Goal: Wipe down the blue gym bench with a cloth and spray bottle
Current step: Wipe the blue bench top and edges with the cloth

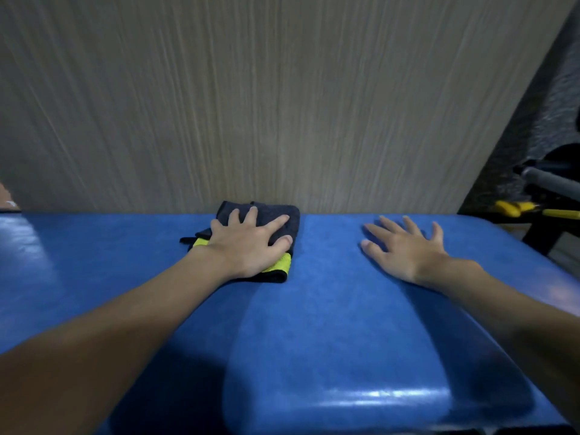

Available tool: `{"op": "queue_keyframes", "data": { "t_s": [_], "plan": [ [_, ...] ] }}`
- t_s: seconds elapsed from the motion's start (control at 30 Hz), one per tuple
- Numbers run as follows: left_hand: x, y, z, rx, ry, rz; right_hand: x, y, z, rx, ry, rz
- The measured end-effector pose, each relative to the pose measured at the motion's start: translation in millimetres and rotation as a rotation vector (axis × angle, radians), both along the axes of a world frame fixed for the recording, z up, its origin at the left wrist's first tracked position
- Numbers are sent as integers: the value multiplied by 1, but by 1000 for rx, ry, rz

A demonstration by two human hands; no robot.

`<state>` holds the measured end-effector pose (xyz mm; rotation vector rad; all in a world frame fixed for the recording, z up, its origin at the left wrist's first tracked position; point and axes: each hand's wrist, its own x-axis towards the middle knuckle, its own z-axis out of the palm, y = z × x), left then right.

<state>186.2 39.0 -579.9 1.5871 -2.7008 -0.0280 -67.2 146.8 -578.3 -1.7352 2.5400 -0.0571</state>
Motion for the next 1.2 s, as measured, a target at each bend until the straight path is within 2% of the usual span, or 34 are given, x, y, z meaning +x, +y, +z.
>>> {"op": "queue_keyframes", "data": {
  "t_s": [0.1,0.2,0.3,0.4,0.5,0.57,0.7,0.9,1.03,1.2],
  "plan": [
    [-26,7,0,-5,0,-33,-9,4,-7,40,-46,4],
    [-55,13,0,-13,-1,-63,-30,9,5,-44,-49,64],
    [-81,19,-1,-12,3,-85,-78,31,8,-18,36,-40],
    [-112,24,-1,0,-1,-113,-98,45,2,57,-64,-101],
    [-144,31,0,-5,-7,-139,-116,50,7,22,-35,-73],
    [-165,37,1,-1,-7,-165,-137,62,10,40,-41,-131],
    [-211,48,4,7,2,-236,-170,75,4,18,-216,-130],
    [-280,61,4,-8,9,-350,-200,85,2,-302,-355,-45],
    [-321,71,4,-2,13,-437,-218,82,0,-461,-513,-243],
    [-346,82,6,20,46,-592,-216,84,1,-608,-873,-440]
  ]
}}
